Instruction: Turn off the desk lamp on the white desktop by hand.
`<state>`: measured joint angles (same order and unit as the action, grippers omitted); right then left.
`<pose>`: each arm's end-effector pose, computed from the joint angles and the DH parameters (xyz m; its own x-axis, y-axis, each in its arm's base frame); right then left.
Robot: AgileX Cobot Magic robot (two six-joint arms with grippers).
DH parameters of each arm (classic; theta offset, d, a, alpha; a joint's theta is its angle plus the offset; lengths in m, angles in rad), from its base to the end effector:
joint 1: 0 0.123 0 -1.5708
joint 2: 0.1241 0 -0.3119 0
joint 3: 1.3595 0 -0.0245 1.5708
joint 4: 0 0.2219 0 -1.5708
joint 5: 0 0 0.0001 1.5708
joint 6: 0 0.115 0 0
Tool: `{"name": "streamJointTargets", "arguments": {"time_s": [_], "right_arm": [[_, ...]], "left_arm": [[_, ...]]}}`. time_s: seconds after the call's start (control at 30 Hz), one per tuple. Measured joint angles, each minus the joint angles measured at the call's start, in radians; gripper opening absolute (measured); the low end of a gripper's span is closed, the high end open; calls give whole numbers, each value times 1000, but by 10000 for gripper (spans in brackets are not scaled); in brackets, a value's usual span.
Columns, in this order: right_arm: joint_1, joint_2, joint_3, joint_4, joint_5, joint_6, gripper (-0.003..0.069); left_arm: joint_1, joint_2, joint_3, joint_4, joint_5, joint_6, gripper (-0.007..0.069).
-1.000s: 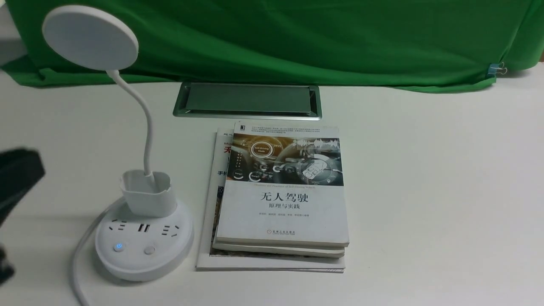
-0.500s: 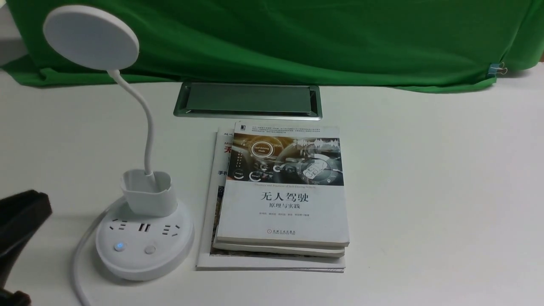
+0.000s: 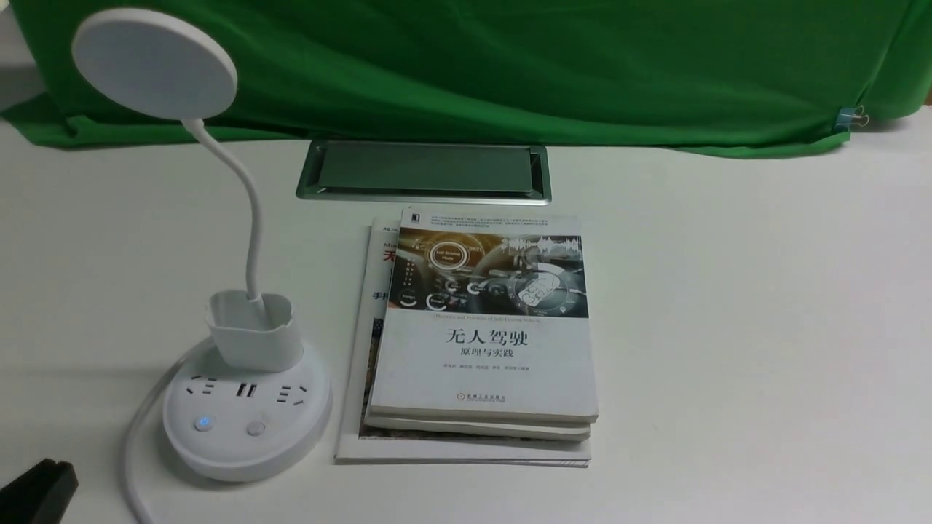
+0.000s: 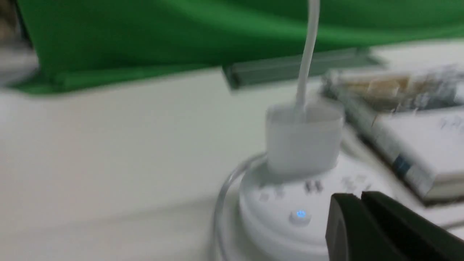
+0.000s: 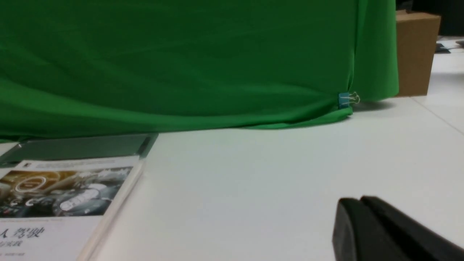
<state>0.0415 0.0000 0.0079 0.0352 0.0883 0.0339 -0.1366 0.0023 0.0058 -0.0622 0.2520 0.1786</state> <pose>0.0247 0.0014 0.2025 -0.0120 0.0685 -0.9976 -0.0439 0.9967 0.0689 0.0227 -0.0049 0.1844 -0.1509 0.1399 -0.9786 0.1703 0.9788 0.1137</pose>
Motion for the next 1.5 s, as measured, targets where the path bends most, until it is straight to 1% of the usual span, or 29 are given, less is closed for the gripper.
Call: {"name": "streamJointTargets", "arguments": {"time_s": [0.57,1.5], "right_arm": [[0,0,0,0,0,0,35],[0,0,0,0,1,0,35]], "left_arm": [[8,-4,1,-1,-15,0,41],[8,-4,1,-1,-16,5,44]]}}
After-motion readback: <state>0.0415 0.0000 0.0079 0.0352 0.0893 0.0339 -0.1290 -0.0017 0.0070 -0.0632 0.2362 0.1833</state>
